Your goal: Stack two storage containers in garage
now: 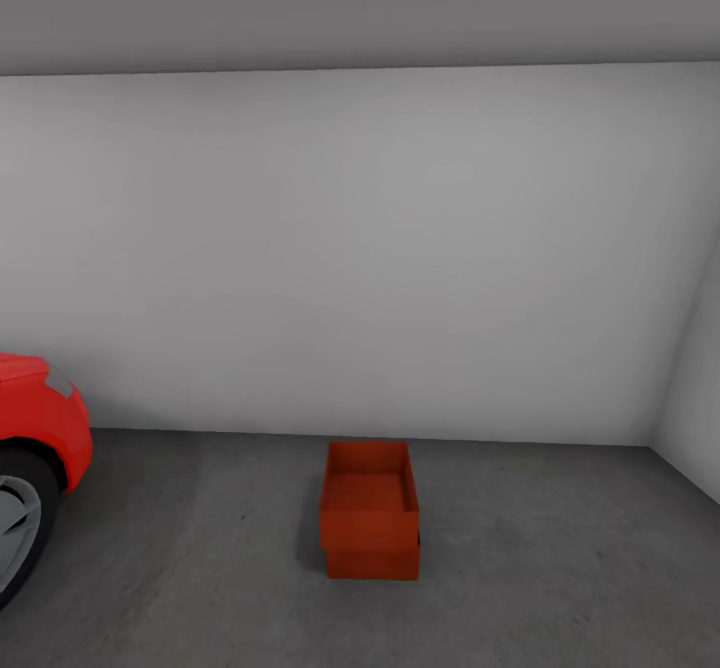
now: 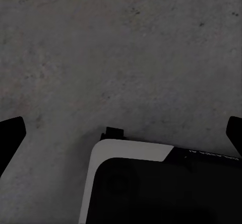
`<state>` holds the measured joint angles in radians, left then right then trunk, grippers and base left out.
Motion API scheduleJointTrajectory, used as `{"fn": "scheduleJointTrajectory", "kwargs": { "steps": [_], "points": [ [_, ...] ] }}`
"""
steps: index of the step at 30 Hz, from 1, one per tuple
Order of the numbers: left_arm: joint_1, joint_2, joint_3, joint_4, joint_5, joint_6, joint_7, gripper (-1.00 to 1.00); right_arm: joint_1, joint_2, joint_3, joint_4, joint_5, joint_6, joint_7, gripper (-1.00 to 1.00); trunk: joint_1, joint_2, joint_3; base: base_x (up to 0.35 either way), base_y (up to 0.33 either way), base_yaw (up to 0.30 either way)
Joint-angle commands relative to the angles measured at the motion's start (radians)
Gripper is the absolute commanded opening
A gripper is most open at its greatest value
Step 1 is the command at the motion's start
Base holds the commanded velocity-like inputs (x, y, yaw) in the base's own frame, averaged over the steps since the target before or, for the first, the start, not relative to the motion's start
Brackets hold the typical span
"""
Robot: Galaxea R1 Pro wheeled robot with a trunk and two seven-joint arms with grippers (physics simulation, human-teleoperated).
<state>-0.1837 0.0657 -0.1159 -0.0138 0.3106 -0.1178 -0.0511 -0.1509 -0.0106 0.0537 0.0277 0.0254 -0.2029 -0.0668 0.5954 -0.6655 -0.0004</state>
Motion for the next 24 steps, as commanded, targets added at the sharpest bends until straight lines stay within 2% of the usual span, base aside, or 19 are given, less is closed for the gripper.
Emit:
{"fn": "scheduleJointTrajectory", "kwargs": {
  "steps": [1,24],
  "points": [
    [0.0,0.001,-0.008,0.001,0.01,-0.003,-0.004,1.0,-0.001,0.0,0.006,0.003,0.003,-0.004,-0.004,1.0,0.0,0.0,0.0,0.0,0.0,0.0],
    [0.0,0.005,-0.007,0.001,0.01,-0.003,-0.004,1.0,-0.001,0.0,0.008,0.003,0.005,-0.004,-0.005,1.0,0.0,0.0,0.0,0.0,0.0,0.0]
  ]
}}
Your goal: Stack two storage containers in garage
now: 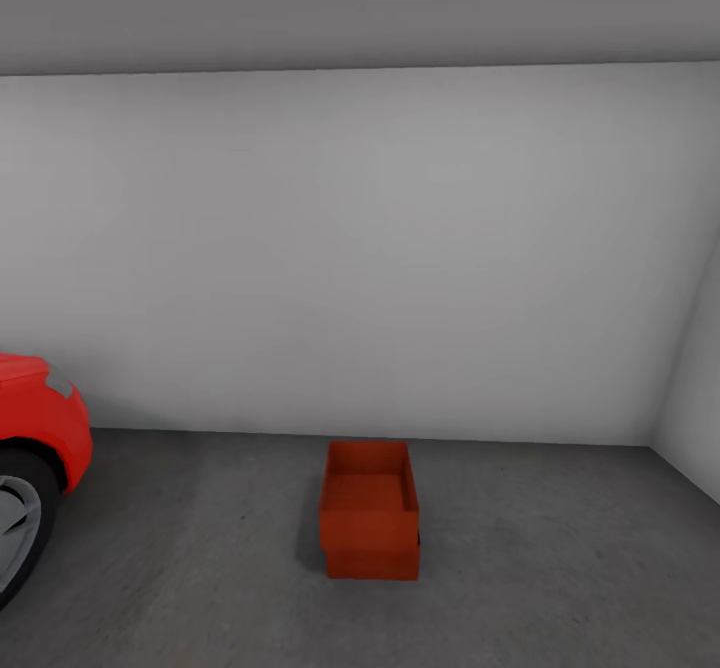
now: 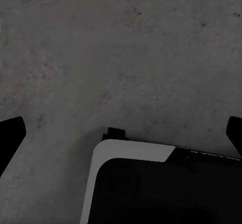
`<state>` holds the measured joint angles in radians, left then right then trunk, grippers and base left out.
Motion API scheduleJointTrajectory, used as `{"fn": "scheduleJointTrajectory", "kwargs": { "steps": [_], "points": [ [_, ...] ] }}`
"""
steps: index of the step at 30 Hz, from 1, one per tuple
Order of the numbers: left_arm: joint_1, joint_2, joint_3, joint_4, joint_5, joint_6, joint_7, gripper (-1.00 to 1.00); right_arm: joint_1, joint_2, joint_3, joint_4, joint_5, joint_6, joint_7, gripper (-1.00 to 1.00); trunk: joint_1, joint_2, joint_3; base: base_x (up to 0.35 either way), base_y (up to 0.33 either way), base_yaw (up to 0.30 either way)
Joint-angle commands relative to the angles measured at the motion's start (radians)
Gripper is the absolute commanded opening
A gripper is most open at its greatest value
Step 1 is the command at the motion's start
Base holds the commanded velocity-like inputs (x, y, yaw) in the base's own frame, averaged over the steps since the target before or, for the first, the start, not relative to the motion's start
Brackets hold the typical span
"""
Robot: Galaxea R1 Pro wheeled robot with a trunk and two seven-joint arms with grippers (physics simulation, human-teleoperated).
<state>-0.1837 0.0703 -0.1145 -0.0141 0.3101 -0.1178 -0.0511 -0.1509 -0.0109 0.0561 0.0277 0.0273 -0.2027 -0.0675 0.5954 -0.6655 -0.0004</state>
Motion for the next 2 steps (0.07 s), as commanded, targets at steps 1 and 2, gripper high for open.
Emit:
{"fn": "scheduleJointTrajectory", "kwargs": {
  "steps": [1,2],
  "points": [
    [0.0,0.0,-0.008,0.002,0.011,-0.003,-0.004,1.0,-0.001,0.0,0.005,0.003,0.003,-0.004,-0.005,1.0,0.0,0.0,0.0,0.0,0.0,0.0],
    [0.0,0.0,-0.008,0.002,0.011,-0.003,-0.004,1.0,-0.001,0.0,0.005,0.003,0.003,-0.004,-0.005,1.0,0.0,0.0,0.0,0.0,0.0,0.0]
  ]
}}
